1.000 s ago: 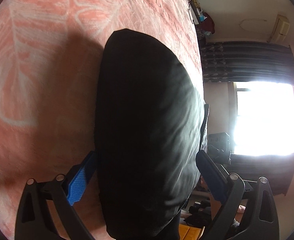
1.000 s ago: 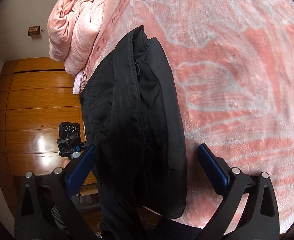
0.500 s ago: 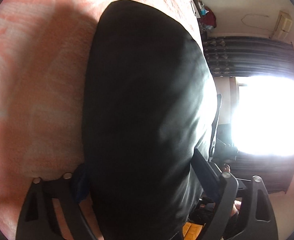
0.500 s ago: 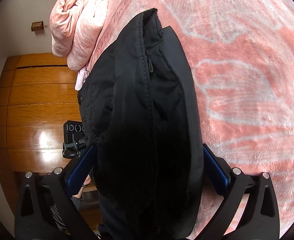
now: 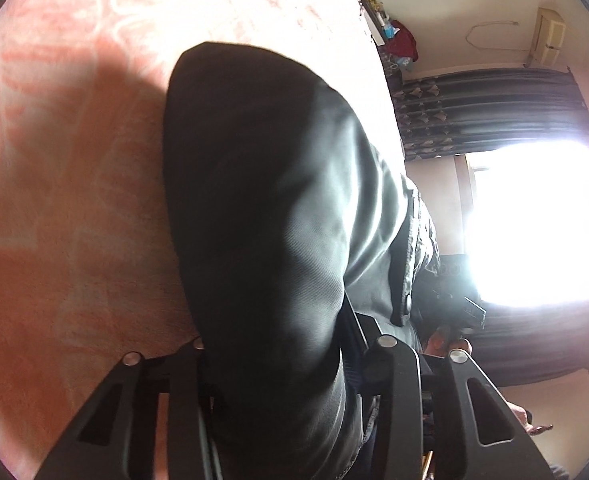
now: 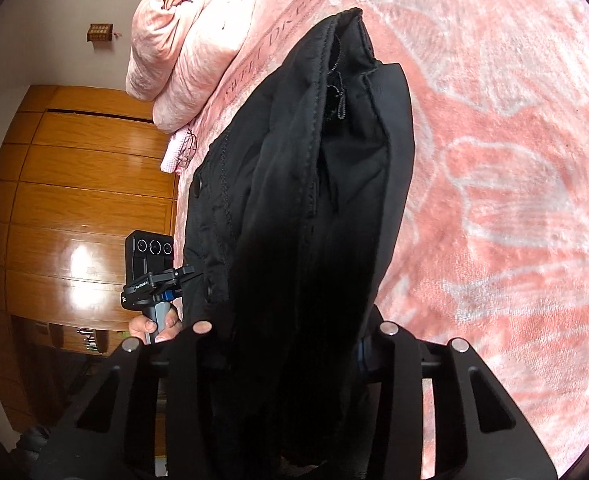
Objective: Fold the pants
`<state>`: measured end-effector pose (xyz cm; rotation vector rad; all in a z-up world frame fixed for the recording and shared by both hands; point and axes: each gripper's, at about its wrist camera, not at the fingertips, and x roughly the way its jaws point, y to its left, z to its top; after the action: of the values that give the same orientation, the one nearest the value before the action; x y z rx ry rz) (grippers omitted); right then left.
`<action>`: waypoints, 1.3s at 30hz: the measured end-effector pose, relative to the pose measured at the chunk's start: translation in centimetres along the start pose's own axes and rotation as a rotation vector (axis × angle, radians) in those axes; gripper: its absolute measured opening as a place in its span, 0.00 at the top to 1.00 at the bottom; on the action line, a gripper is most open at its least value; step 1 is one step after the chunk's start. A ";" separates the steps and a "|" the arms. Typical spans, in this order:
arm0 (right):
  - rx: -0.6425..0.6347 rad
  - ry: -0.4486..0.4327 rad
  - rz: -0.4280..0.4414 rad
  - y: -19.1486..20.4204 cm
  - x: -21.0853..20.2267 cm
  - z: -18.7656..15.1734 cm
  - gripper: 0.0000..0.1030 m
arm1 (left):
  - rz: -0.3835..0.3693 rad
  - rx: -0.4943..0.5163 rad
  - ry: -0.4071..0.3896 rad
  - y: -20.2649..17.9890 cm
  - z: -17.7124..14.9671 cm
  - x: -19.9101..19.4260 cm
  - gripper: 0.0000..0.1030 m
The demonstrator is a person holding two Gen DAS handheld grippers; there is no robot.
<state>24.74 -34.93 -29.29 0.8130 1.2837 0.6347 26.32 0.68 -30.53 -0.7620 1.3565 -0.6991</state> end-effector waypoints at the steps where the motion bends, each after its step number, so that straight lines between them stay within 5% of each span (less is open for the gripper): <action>1: -0.007 -0.004 0.004 0.5 -0.1 0.1 0.63 | 0.005 0.013 -0.003 -0.4 0.1 -0.2 0.63; 20: -0.159 0.044 0.010 9.8 6.1 11.0 0.63 | 0.044 0.031 -0.122 0.3 7.7 -8.1 0.64; 31: -0.136 0.096 -0.009 9.1 13.5 17.5 0.63 | 0.099 -0.040 -0.103 6.7 15.1 -11.0 0.64; 36: -0.099 0.106 -0.018 7.1 16.0 19.1 0.61 | 0.063 -0.065 -0.081 9.1 15.6 -11.0 0.62; 39: -0.100 0.119 -0.027 6.1 16.0 18.6 0.52 | 0.057 -0.059 -0.088 9.3 15.0 -10.5 0.57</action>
<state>46.19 -21.79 -31.89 0.6829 1.3570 0.7292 40.36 15.70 -31.14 -0.7886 1.3183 -0.5766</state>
